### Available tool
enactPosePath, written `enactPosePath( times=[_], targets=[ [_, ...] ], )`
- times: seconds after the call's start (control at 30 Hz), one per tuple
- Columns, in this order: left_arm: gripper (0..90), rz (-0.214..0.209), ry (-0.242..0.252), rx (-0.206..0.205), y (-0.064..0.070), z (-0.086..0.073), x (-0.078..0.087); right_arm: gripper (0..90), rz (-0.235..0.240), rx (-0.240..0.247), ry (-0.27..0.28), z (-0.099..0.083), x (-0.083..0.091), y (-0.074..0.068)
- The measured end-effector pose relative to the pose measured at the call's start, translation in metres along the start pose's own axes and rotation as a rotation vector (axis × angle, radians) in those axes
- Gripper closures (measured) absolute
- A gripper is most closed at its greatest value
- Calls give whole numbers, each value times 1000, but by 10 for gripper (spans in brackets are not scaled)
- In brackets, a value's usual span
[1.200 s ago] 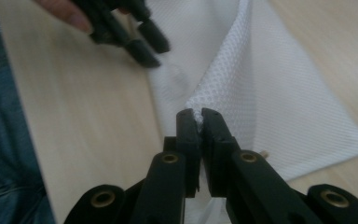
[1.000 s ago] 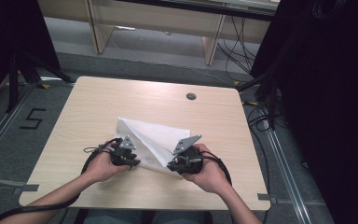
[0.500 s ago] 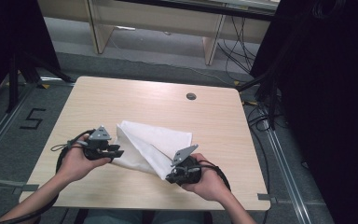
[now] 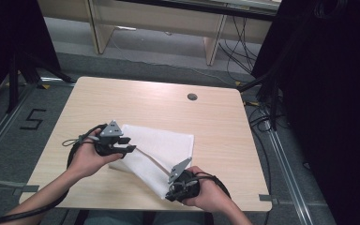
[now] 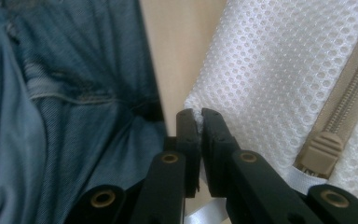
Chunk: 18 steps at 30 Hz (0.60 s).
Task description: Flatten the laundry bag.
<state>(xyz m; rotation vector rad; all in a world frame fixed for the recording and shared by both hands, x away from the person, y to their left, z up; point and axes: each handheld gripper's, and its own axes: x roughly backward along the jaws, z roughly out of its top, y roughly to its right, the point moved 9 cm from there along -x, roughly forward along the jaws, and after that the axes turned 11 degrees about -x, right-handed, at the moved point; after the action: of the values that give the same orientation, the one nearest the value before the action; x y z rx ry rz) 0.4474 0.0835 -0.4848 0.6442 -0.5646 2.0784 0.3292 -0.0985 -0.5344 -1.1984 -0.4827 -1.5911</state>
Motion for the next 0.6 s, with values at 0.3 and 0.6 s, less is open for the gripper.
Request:
enactPosePath(
  times=[0.3,0.6],
  targets=[
    [567,-23,-77,-38,-3,3,-25,871,56,28,-83,-16,-5,-16],
    [535,-45,-111,-72,-1,0,-36,870,94,-11,-186,-37,0,-27]
  ],
)
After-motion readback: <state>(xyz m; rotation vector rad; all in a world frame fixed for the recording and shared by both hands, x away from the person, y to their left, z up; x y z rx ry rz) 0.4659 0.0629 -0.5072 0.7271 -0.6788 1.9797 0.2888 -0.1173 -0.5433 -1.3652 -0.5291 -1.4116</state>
